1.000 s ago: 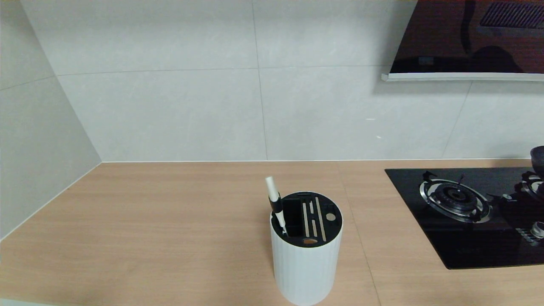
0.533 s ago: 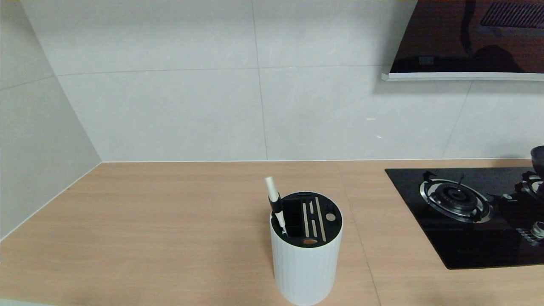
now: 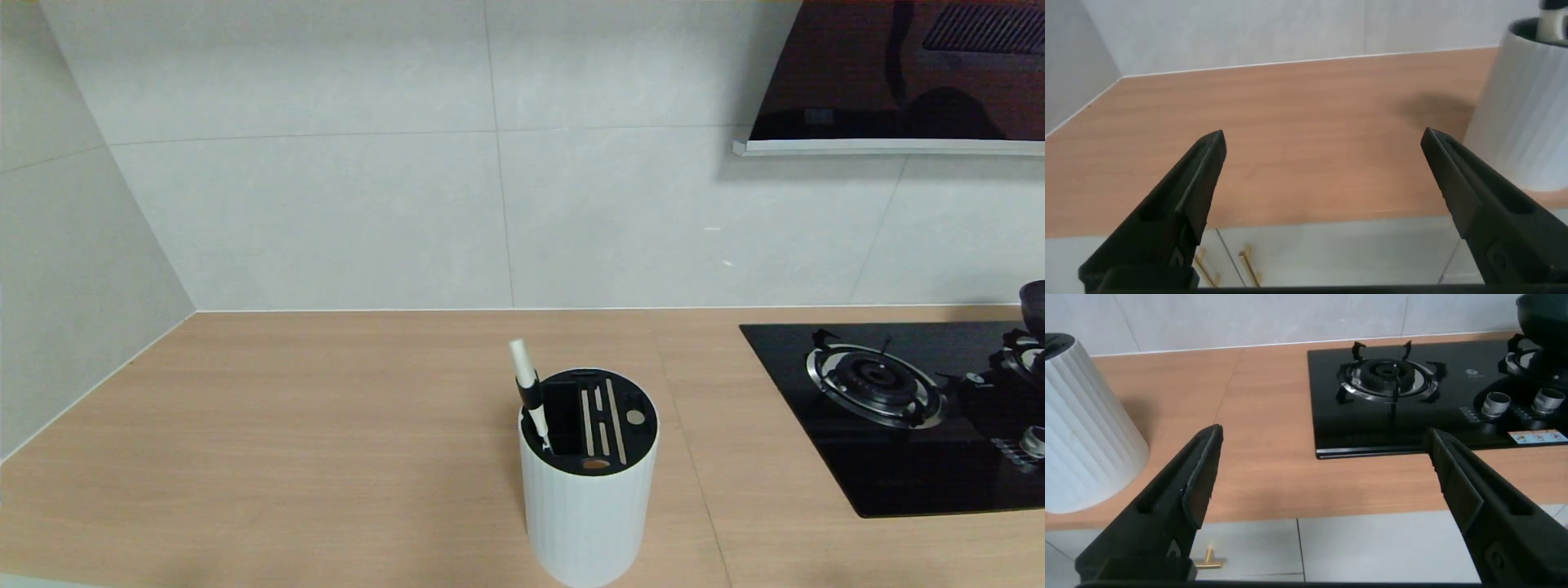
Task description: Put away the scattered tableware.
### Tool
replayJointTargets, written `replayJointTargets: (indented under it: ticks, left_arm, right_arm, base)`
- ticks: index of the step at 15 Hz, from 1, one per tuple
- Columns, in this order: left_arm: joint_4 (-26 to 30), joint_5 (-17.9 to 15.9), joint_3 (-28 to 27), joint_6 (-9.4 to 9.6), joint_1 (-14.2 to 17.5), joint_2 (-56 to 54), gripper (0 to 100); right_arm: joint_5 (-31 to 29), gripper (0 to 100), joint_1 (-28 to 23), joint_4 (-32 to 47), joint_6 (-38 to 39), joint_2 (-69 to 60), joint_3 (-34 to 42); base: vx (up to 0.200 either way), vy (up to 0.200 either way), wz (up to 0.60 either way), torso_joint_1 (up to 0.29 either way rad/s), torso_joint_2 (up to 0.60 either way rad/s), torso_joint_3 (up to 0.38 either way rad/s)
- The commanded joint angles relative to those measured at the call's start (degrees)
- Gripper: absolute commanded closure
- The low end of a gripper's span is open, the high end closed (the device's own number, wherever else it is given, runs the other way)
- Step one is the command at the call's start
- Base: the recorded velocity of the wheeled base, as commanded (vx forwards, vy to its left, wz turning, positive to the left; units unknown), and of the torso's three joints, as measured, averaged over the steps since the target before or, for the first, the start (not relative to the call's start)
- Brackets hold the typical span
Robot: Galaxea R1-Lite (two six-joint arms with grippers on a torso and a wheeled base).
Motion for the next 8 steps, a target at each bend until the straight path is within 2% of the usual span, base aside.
replayJointTargets:
  ticks: [1, 2, 3, 5, 6, 7, 8]
  left_arm:
    - [3.4, 1.6, 0.0, 1.75, 0.1, 0.1, 0]
    - [2.9, 1.7, 0.0, 0.78, 0.1, 0.1, 0]
    - [3.0, 1.6, 0.0, 0.61, 0.1, 0.1, 0]
    - [2.9, 1.5, 0.0, -1.59, 0.1, 0.1, 0]
    - [2.9, 1.6, 0.0, -2.12, 0.1, 0.1, 0]
    - [2.8, 1.9, 0.0, -3.79, 0.1, 0.1, 0]
    - [2.8, 1.9, 0.0, -3.79, 0.1, 0.1, 0]
  right_arm:
    - [0.1, 0, 0.0, 0.2, -0.1, 0.1, -0.1]
    - [0.1, 0, 0.0, 0.2, -0.1, 0.1, 0.0]
    - [0.1, 0, 0.0, 0.3, -0.1, 0.1, 0.0]
    - [0.8, 0, 0.0, 0.2, 0.0, 0.1, 0.0]
    - [1.0, 0, 0.0, 0.2, 0.0, 0.1, 0.0]
    - [2.1, 0, 0.0, 0.2, 0.1, 0.1, 0.0]
    - [2.1, 0, 0.0, 0.2, 0.0, 0.1, 0.0]
  base:
    - [0.0, 0.0, 0.0, 0.0, 0.0, 0.0]
    - [0.0, 0.0, 0.0, 0.0, 0.0, 0.0]
    - [0.0, 0.0, 0.0, 0.0, 0.0, 0.0]
    - [0.0, 0.0, 0.0, 0.0, 0.0, 0.0]
    - [0.0, 0.0, 0.0, 0.0, 0.0, 0.0]
    - [0.0, 0.0, 0.0, 0.0, 0.0, 0.0]
    - [0.0, 0.0, 0.0, 0.0, 0.0, 0.0]
